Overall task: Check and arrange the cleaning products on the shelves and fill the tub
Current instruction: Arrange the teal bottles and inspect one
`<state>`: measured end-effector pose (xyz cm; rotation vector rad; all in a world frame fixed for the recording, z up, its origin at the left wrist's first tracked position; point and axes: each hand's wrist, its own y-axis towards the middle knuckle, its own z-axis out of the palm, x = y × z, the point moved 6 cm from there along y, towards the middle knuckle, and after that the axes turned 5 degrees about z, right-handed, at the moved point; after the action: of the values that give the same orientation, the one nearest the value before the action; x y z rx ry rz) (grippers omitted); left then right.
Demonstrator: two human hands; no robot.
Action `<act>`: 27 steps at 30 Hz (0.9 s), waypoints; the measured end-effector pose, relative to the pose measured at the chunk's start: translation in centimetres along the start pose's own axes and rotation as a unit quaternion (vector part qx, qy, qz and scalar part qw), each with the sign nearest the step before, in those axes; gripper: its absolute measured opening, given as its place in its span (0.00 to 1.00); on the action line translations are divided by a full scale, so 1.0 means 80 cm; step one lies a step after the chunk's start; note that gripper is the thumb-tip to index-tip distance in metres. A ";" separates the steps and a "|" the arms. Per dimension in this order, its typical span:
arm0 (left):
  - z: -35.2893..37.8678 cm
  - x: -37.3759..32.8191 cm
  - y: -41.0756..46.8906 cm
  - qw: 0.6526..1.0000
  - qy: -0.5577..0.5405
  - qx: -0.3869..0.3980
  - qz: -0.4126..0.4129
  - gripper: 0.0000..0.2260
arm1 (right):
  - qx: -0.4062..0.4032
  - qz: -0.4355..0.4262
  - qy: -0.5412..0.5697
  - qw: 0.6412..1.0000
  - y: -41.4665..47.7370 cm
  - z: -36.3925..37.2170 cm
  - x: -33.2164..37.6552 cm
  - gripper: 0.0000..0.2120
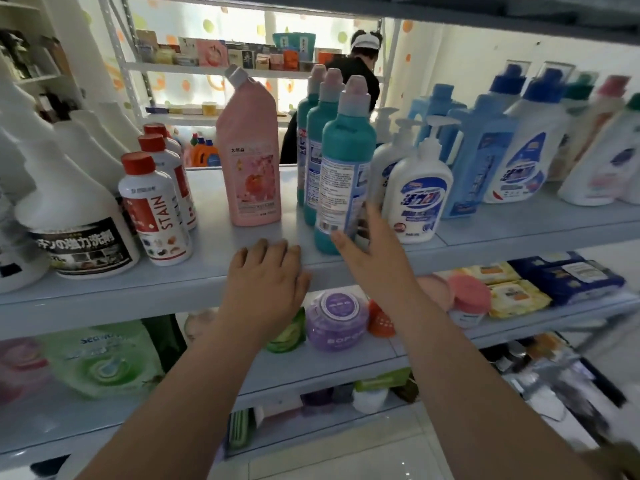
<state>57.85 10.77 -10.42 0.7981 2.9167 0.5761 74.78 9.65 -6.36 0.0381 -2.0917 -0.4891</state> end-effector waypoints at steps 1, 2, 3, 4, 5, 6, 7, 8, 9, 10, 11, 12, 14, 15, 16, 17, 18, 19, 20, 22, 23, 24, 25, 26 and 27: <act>-0.001 -0.009 -0.007 1.000 -0.011 -0.010 0.005 0.26 | 0.009 0.011 -0.047 0.999 -0.012 -0.008 -0.006 0.28; -0.002 -0.019 -0.013 0.999 -0.025 -0.019 0.013 0.26 | 0.015 0.025 -0.099 0.995 -0.024 -0.018 -0.012 0.27; -0.003 -0.030 -0.018 0.999 -0.041 -0.026 0.022 0.26 | 0.018 0.029 -0.149 0.988 -0.035 -0.028 -0.019 0.25; -0.004 -0.042 -0.023 0.998 -0.053 -0.030 0.034 0.25 | 0.020 0.023 -0.193 0.981 -0.046 -0.037 -0.025 0.23; -0.006 -0.055 -0.027 0.996 -0.065 -0.037 0.046 0.25 | 0.024 0.013 -0.227 0.973 -0.056 -0.045 -0.028 0.22; -0.009 -0.068 -0.030 0.994 -0.077 -0.052 0.057 0.23 | 0.027 0.000 -0.251 0.967 -0.064 -0.052 -0.032 0.21; -0.013 -0.082 -0.032 0.991 -0.091 -0.071 0.066 0.22 | 0.033 -0.013 -0.268 0.963 -0.069 -0.058 -0.036 0.20; -0.020 -0.095 -0.032 0.987 -0.106 -0.093 0.071 0.20 | 0.038 -0.022 -0.281 0.959 -0.073 -0.065 -0.041 0.20; -0.025 -0.108 -0.030 0.984 -0.123 -0.109 0.074 0.19 | 0.044 -0.025 -0.294 0.955 -0.075 -0.073 -0.047 0.19; -0.029 -0.121 -0.027 0.981 -0.138 -0.117 0.075 0.19 | 0.052 -0.028 -0.305 0.951 -0.076 -0.081 -0.053 0.19; -0.032 -0.133 -0.022 0.978 -0.153 -0.122 0.073 0.20 | 0.064 -0.032 -0.315 0.947 -0.077 -0.088 -0.059 0.19; -0.034 -0.144 -0.015 0.975 -0.171 -0.128 0.068 0.20 | 0.076 -0.038 -0.323 0.943 -0.077 -0.095 -0.066 0.20; -0.037 -0.165 0.005 0.965 -0.214 -0.141 0.047 0.21 | 0.095 -0.050 -0.332 0.937 -0.075 -0.110 -0.083 0.19; -0.039 -0.174 0.018 0.961 -0.234 -0.146 0.031 0.21 | 0.103 -0.052 -0.334 0.936 -0.073 -0.117 -0.092 0.18; -0.039 -0.183 0.032 0.956 -0.253 -0.146 0.011 0.22 | 0.106 -0.058 -0.333 0.935 -0.071 -0.125 -0.101 0.17; -0.039 -0.192 0.046 0.952 -0.271 -0.141 -0.015 0.24 | 0.105 -0.066 -0.331 0.935 -0.070 -0.133 -0.109 0.17; -0.037 -0.199 0.060 0.947 -0.287 -0.138 -0.048 0.28 | 0.103 -0.074 -0.326 0.937 -0.069 -0.143 -0.116 0.17; -0.036 -0.205 0.074 0.940 -0.301 -0.136 -0.088 0.31 | 0.104 -0.083 -0.319 0.938 -0.069 -0.151 -0.123 0.17; -0.032 -0.208 0.088 0.930 -0.317 -0.134 -0.127 0.33 | 0.106 -0.092 -0.314 0.939 -0.069 -0.159 -0.127 0.18; -0.019 -0.205 0.119 0.904 -0.356 -0.134 -0.194 0.35 | 0.116 -0.108 -0.313 0.937 -0.068 -0.173 -0.136 0.18; -0.011 -0.200 0.133 0.892 -0.371 -0.135 -0.222 0.37 | 0.124 -0.114 -0.312 0.935 -0.067 -0.179 -0.140 0.17; -0.005 -0.195 0.145 0.880 -0.384 -0.140 -0.243 0.38 | 0.136 -0.121 -0.307 0.934 -0.066 -0.184 -0.143 0.17; 0.002 -0.190 0.155 0.871 -0.390 -0.146 -0.259 0.38 | 0.147 -0.127 -0.301 0.934 -0.065 -0.189 -0.147 0.17; 0.005 -0.189 0.162 0.866 -0.392 -0.154 -0.270 0.39 | 0.157 -0.131 -0.297 0.933 -0.064 -0.194 -0.150 0.17; 0.009 -0.187 0.167 0.864 -0.387 -0.159 -0.281 0.39 | 0.166 -0.136 -0.297 0.930 -0.063 -0.198 -0.154 0.17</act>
<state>77.26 14.12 -6.72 0.0617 2.0641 0.4925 93.70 2.46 -10.77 0.4298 -2.7704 -0.3240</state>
